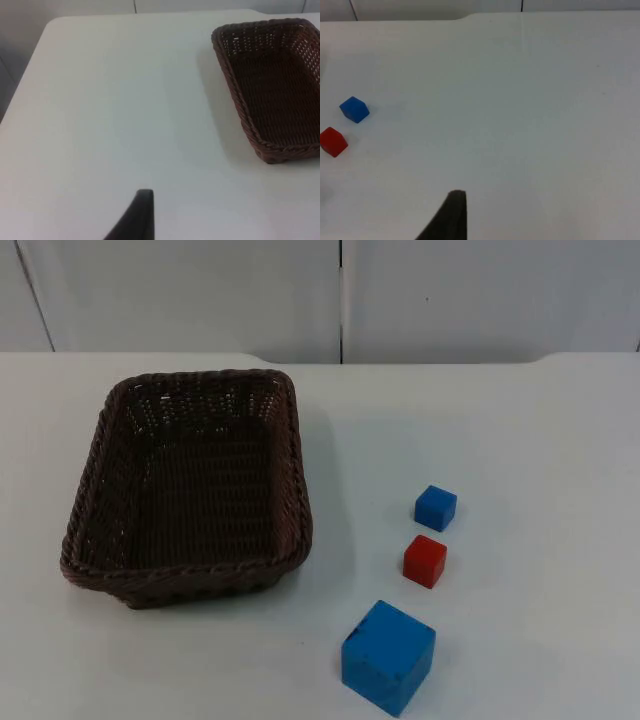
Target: Pick up the basket with the left hand and place the largest block into the basket with the right hand.
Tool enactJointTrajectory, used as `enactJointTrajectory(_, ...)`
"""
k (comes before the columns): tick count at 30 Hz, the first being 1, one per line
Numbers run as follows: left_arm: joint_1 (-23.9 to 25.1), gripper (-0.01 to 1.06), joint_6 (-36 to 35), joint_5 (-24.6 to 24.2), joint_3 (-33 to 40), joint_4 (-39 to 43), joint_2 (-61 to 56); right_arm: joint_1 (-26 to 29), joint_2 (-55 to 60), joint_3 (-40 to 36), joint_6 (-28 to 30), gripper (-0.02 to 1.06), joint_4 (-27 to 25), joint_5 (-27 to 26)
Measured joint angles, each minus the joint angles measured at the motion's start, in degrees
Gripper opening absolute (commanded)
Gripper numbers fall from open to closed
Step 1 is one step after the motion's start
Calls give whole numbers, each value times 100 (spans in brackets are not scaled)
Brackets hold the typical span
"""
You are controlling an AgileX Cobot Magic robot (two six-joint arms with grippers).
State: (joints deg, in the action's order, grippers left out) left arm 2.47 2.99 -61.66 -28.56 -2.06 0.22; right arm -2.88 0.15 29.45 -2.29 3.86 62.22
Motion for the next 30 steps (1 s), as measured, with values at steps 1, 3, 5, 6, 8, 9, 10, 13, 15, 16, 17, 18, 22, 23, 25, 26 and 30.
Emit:
enactJointTrajectory(1,0,105,0,0,0,0,14,0,0,0,0,104,0,0)
enactJointTrajectory(3,0,105,0,17,-27,0,106,0,0,0,0,104,0,0)
enactJointTrajectory(5,0,105,0,35,-70,0,174,0,0,0,0,104,0,0)
enactJointTrajectory(6,0,105,0,75,-107,0,227,0,0,0,0,104,0,0)
enactJointTrajectory(8,0,105,0,162,-209,0,333,0,0,0,0,104,0,0)
enactJointTrajectory(9,0,105,0,162,-209,0,333,0,0,0,0,104,0,0)
enactJointTrajectory(10,0,105,0,201,-256,0,392,0,0,0,0,104,0,0)
enactJointTrajectory(13,0,105,0,389,-350,-22,565,0,0,0,0,104,0,0)
enactJointTrajectory(15,0,105,0,419,-349,-33,604,0,0,0,0,104,0,0)
enactJointTrajectory(16,0,105,0,445,-349,-44,647,0,0,0,0,104,0,0)
enactJointTrajectory(17,0,105,0,454,-349,-55,693,0,0,0,0,104,0,0)
enactJointTrajectory(18,0,105,14,469,-349,-55,733,0,0,0,0,104,0,0)
enactJointTrajectory(22,0,105,81,522,-349,-71,824,0,0,0,0,104,0,0)
enactJointTrajectory(23,0,105,104,549,-349,-92,846,0,0,0,0,104,0,0)
enactJointTrajectory(25,0,105,104,551,-349,-106,889,0,0,0,12,104,0,0)
enactJointTrajectory(26,0,105,104,561,-349,-115,904,0,0,0,12,104,0,0)
enactJointTrajectory(30,0,105,104,666,-349,-280,1025,0,0,0,12,104,0,0)
